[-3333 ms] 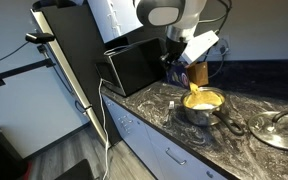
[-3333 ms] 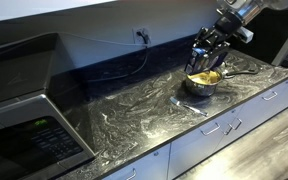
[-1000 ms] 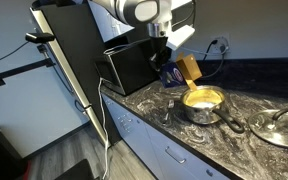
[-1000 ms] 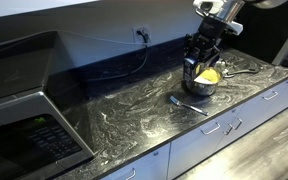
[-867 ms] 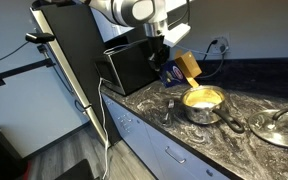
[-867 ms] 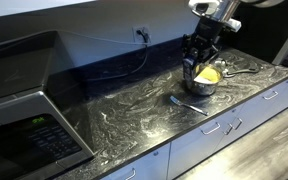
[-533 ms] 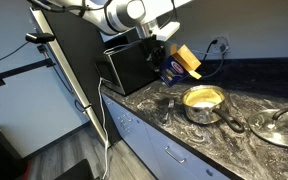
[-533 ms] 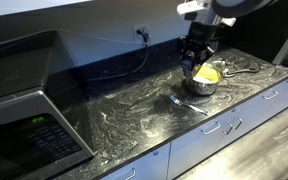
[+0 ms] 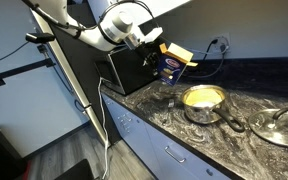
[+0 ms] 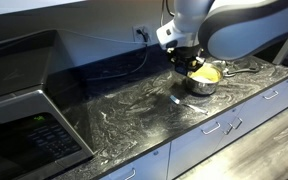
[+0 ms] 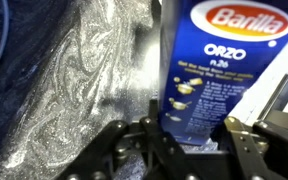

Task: Pour the contents in the box into the pot

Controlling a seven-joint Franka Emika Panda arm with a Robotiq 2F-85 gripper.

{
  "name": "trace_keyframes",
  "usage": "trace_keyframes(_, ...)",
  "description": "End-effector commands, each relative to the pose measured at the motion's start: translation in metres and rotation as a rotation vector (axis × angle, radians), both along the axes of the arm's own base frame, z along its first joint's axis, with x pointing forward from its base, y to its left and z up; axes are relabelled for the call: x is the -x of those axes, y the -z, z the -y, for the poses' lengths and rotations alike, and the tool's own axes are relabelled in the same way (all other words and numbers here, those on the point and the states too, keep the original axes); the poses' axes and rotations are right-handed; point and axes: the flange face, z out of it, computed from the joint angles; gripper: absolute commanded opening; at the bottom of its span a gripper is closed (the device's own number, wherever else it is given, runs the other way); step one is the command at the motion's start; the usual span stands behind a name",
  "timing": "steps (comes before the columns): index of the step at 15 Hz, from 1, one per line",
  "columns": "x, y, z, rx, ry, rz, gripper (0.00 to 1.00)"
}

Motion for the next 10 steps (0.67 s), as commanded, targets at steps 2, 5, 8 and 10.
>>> trace_keyframes(2, 0.002, 0.027, -0.035, 0.093, -0.096, 0.085, 0.22)
trace_keyframes(5, 0.004, 0.051, -0.055, 0.145, -0.201, 0.143, 0.22)
trace_keyframes(8, 0.004, 0.073, -0.069, 0.168, -0.309, 0.2, 0.22)
trace_keyframes(10, 0.005, 0.087, -0.077, 0.183, -0.374, 0.23, 0.22)
